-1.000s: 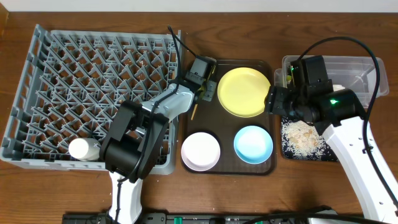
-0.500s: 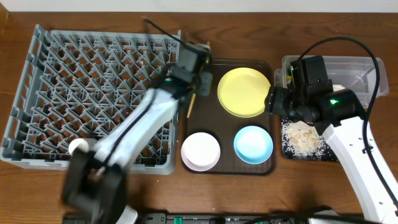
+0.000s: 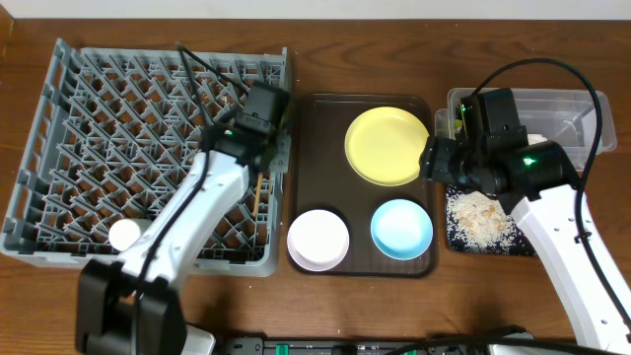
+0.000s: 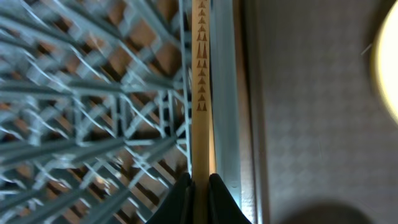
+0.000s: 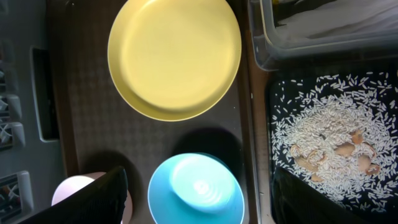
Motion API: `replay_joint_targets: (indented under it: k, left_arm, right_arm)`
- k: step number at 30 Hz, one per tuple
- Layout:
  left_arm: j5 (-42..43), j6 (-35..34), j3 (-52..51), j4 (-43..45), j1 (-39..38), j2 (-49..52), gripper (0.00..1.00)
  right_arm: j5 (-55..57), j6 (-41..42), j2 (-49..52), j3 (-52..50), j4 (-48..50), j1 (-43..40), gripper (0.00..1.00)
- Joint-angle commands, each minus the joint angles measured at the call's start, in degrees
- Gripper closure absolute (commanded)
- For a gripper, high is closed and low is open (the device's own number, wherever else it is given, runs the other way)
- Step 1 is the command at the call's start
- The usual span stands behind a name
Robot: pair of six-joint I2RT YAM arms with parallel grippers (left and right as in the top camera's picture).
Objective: Sort waste into correct bins and load items into the dishwasher
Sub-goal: 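Reach the left gripper to the light-blue bowl and grasp its rim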
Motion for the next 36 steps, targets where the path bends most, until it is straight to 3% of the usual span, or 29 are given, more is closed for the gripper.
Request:
replay_joint_targets:
  k: [1,4,10,17,21,23,27,33,36]
  left_arm:
    - [2.1,-0.5,-0.7,0.9,0.0,1.9,0.89]
    - [1.3,-0.5,-0.6,2.0,0.0,2.1,0.78]
    - [1.1,-0.5,1.0,1.7,0.0,0.7,0.70]
    - [4.7,-0.5,1.4,-1.7,0.0,-8.0,0.62]
    - [9.2,-2.3,1.4,-5.4,0.0,-16.6,0.54]
    - [10.1,-3.4,1.4,-6.6,0.0,-20.9,0.51]
    - [10.2,-3.9,1.4,-8.0,0.0,-26.8,0.48]
    - [10.2,-13.2,1.4,-13.0,0.0,-30.1,0.44]
    - [10.2,-16.1,1.2,-15.0,0.0,-29.9,0.37]
  right_arm:
    - [0.2,0.0,0.4,-0.2,-0.1,0.3,0.27]
    - [0.2,0.0,0.4,-0.2,-0.1,0.3,0.27]
    - [0.2,0.0,0.4,-0.2,-0.3,0.3,0.27]
    - [-0.2,-0.8,0.4,-0.2,0.2,0.3,0.27]
    - [-14.3,-18.4,0.4,-0.2,1.5,1.8,0.32]
    - [-19.5,-22.0,0.4,-0.2,1.2,3.7,0.35]
    - [-19.0,-21.3,0.6,-0.5,1.1,9.0,0.39]
    - [-11.3,-13.6,3.7,-3.7,3.9,17.1,0.44]
    - [-11.3,-12.6,7.3,-5.2,5.2,19.8,0.46]
